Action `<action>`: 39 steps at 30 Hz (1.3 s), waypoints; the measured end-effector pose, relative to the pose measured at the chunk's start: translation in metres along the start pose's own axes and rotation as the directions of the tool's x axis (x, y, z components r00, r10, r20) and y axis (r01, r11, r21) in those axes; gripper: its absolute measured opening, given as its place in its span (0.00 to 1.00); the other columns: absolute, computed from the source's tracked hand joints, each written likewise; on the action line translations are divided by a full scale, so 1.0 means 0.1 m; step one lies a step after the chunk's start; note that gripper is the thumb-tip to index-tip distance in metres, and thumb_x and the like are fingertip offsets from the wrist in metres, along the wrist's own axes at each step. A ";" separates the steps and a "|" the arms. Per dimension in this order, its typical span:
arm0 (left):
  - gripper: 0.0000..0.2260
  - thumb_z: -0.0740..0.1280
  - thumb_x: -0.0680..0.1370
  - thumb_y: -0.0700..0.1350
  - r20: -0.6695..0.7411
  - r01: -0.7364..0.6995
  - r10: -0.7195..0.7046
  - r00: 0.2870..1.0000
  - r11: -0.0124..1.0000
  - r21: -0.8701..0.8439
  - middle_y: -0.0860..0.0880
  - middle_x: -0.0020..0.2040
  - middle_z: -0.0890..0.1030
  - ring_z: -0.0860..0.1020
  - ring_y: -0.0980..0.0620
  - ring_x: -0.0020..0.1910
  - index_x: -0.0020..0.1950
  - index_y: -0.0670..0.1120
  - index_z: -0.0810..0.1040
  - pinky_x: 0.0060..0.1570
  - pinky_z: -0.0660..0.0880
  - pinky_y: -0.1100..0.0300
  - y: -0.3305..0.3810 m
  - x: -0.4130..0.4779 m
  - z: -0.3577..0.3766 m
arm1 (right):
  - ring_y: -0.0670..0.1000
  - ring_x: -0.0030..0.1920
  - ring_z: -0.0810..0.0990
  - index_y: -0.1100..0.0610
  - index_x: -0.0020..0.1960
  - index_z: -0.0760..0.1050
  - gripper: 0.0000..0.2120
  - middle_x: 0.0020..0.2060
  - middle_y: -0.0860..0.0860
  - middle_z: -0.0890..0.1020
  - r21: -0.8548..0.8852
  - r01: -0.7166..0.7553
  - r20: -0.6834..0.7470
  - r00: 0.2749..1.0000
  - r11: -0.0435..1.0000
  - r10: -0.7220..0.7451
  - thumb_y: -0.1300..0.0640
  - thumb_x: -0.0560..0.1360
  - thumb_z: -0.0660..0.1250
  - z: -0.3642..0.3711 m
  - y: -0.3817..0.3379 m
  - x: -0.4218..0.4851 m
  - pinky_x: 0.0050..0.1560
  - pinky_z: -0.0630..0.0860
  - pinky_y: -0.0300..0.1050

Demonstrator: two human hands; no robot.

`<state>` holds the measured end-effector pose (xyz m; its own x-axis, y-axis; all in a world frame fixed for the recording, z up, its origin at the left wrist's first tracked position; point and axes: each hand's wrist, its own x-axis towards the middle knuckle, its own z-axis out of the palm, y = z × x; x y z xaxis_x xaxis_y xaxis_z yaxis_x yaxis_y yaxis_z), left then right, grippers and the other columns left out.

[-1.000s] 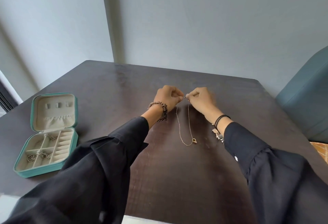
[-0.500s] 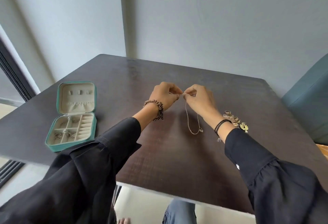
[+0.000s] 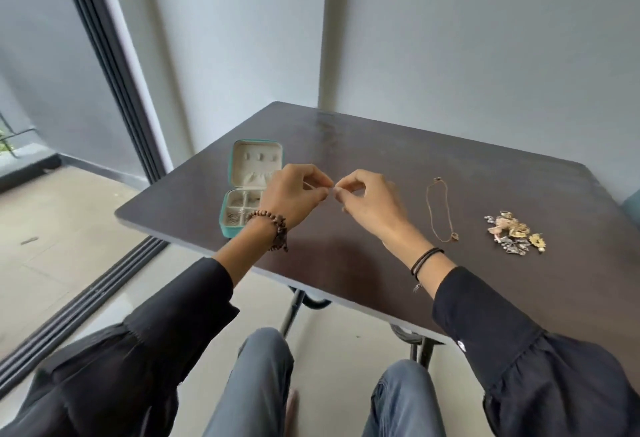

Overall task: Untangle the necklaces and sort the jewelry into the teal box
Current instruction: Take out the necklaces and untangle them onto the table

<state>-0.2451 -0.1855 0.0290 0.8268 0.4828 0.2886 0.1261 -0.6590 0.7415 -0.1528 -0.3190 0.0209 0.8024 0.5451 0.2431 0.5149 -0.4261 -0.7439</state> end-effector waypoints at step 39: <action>0.07 0.69 0.76 0.40 -0.394 0.136 -0.169 0.904 0.985 -0.109 0.55 0.51 0.80 0.80 0.57 0.49 0.48 0.50 0.84 0.49 0.81 0.52 -1.26 -0.16 -0.40 | 0.55 0.56 0.82 0.45 0.55 0.86 0.11 0.52 0.49 0.85 -0.280 0.258 0.248 0.950 0.925 -0.190 0.55 0.76 0.68 1.26 -0.62 0.34 0.50 0.77 0.48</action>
<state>-0.2958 -0.0870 -0.0448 0.5099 0.7745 0.3743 0.1769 -0.5202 0.8355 -0.1952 -0.1829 -0.0029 0.5897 0.7776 0.2180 0.7677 -0.4559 -0.4504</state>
